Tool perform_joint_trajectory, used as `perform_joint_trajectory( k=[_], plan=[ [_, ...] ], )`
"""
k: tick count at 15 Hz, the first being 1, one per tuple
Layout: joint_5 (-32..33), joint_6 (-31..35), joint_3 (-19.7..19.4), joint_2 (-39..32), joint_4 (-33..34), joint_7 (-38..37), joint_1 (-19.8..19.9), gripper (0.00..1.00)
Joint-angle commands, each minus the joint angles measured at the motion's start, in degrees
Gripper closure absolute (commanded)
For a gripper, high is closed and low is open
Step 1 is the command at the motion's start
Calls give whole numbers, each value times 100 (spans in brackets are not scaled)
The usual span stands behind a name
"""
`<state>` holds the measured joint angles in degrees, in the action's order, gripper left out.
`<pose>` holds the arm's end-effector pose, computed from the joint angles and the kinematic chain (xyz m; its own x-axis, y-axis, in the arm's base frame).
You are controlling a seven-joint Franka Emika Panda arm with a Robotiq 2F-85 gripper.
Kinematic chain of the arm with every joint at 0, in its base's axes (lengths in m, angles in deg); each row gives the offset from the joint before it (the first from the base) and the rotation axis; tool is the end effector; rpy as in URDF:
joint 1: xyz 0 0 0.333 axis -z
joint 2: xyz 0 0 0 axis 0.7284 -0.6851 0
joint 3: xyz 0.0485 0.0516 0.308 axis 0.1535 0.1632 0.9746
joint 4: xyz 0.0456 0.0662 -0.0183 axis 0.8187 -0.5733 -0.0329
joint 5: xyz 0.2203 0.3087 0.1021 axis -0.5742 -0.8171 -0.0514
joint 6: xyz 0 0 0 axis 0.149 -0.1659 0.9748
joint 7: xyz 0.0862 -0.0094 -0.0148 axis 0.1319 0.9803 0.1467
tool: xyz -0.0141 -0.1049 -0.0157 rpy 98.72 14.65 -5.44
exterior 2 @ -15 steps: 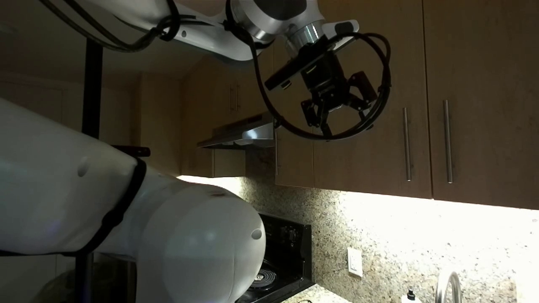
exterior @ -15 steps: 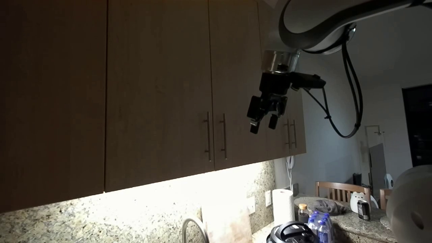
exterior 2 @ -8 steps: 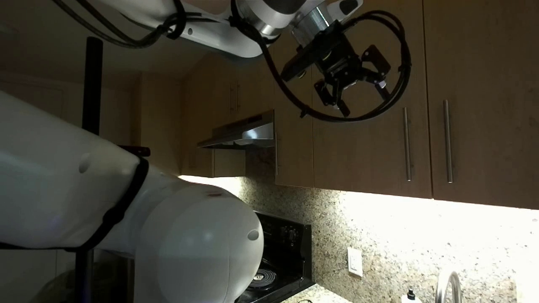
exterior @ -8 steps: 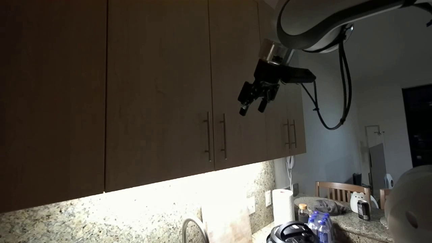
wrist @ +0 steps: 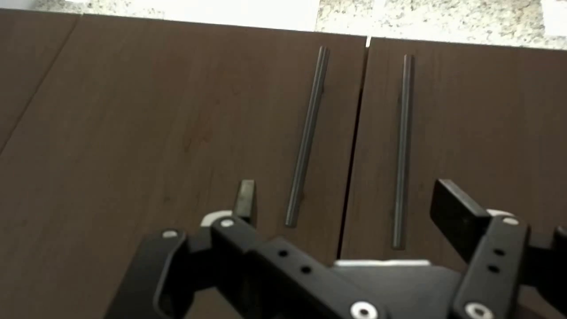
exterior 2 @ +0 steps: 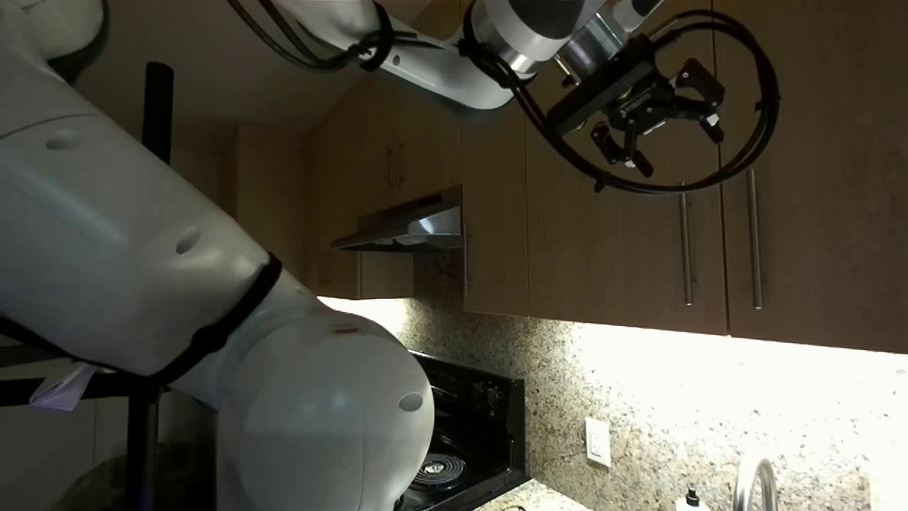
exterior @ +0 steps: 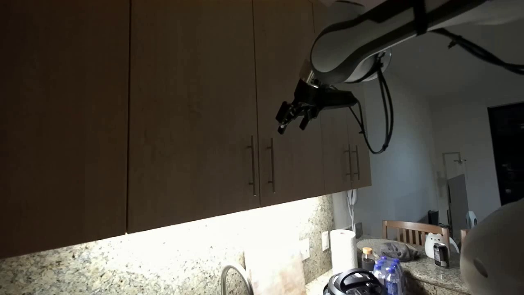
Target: Open the top right cabinet door
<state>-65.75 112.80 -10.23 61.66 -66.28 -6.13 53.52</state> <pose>0.3376 -0.0549 0.6694 0.6717 0.0538 0.7388 -0.1403 -0.9701 0.1981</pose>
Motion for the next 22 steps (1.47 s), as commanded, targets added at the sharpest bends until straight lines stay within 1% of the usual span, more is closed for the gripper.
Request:
perform_joint_trajectory(
  k=[1, 6, 10, 14, 15, 17, 19, 22],
  plan=[
    [102, 529, 34, -662, 399, 13, 253, 0],
    [158, 889, 179, -1161, 605, -213, 592, 0],
    [212, 1134, 474, -1451, 624, -655, 883, 0],
    [463, 1482, 1007, -1635, 705, -1656, 1491, 0],
    [588, 1479, 1162, -1664, 736, -1963, 1735, 0],
    [729, 1248, 1317, -1689, 804, -2331, 1971, 0],
    [755, 1077, 1350, -1703, 762, -2438, 2011, 0],
    [643, 809, 1260, -1780, 694, -2307, 1791, 0]
  ],
)
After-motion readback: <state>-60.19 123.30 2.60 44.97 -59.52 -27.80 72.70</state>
